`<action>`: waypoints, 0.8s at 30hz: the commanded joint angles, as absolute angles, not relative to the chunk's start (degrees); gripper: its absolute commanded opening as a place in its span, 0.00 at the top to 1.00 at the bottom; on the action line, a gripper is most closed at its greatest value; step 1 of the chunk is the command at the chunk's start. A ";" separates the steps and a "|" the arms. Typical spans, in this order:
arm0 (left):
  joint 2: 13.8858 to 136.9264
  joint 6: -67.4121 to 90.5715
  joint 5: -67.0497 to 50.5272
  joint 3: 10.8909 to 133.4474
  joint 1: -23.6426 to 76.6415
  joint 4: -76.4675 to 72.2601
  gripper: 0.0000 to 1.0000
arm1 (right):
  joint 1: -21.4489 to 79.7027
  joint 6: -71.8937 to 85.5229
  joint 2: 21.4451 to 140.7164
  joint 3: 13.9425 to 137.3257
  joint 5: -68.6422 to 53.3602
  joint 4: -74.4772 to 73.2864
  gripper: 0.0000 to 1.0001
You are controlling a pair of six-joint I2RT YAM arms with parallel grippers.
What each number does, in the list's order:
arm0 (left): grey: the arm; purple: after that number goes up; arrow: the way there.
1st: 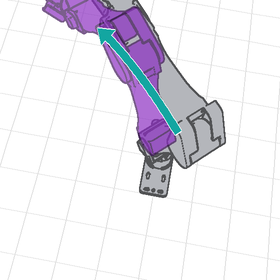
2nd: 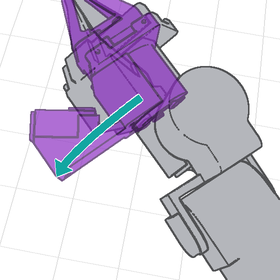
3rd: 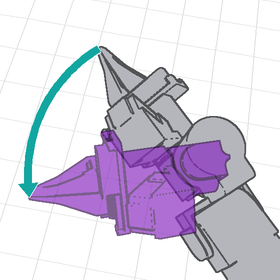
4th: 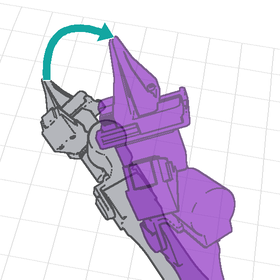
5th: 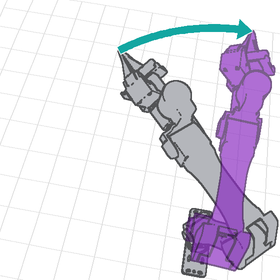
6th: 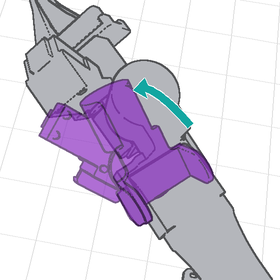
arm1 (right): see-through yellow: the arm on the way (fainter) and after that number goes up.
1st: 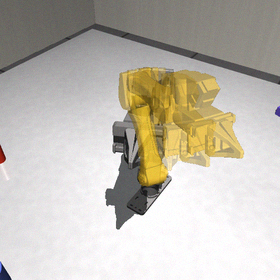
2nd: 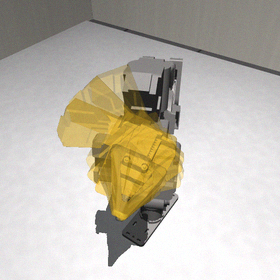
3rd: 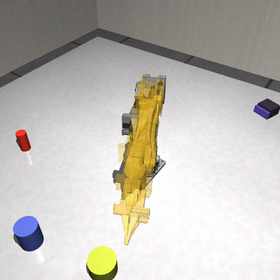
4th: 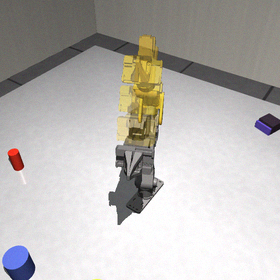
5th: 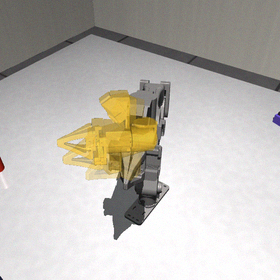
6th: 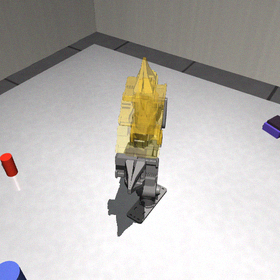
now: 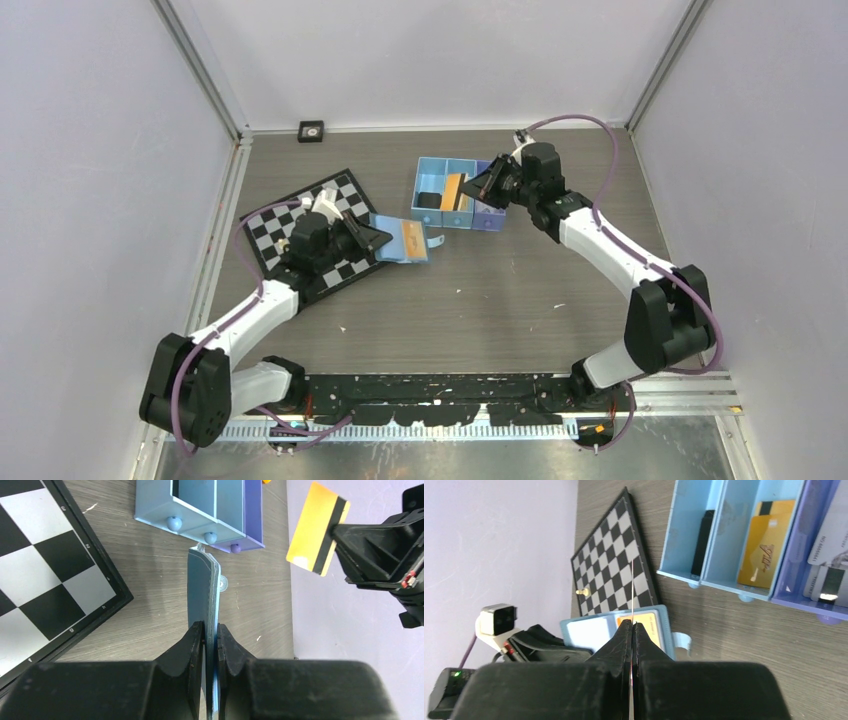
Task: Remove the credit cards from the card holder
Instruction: Place the credit card in the storage box.
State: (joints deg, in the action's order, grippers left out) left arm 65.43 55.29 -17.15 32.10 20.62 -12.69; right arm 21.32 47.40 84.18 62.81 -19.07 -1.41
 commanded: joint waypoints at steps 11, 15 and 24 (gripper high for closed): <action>67.72 54.92 -14.15 29.97 20.57 -18.54 1.00 | 16.77 40.29 92.40 72.63 -15.87 -11.53 1.00; 68.80 55.11 -15.50 30.32 20.57 -19.14 1.00 | 16.48 39.46 97.86 77.50 -16.56 -13.42 1.00; 67.87 55.01 -16.20 29.77 20.57 -19.23 1.00 | 16.31 36.76 110.47 88.60 -16.10 -18.13 0.99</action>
State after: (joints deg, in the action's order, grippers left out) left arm 69.12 55.24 -14.96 29.65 20.60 -14.98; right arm 16.34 39.35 107.33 82.85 -16.53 -15.35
